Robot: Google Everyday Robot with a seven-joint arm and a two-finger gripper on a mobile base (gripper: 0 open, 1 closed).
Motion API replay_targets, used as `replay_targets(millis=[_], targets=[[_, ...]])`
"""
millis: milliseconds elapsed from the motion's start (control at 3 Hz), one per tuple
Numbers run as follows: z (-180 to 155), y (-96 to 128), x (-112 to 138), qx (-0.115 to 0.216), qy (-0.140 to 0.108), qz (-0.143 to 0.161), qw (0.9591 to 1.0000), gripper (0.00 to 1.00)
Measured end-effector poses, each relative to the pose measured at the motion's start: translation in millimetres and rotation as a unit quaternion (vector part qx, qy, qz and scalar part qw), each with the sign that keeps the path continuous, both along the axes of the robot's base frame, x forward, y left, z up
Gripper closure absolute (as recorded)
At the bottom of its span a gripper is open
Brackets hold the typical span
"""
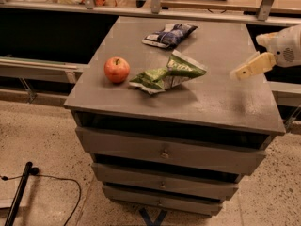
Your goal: Move green jalapeno chip bag near apple
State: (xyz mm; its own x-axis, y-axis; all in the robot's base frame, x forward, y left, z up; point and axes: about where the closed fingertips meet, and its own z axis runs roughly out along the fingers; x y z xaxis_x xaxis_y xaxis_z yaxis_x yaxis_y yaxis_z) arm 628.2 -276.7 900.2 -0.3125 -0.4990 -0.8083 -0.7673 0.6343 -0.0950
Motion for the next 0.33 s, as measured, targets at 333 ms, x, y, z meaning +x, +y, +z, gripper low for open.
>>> replay_targets(millis=[333], targets=[[-2.1,2.3,1.4,0.004,0.005,-0.002,1.0,0.0]])
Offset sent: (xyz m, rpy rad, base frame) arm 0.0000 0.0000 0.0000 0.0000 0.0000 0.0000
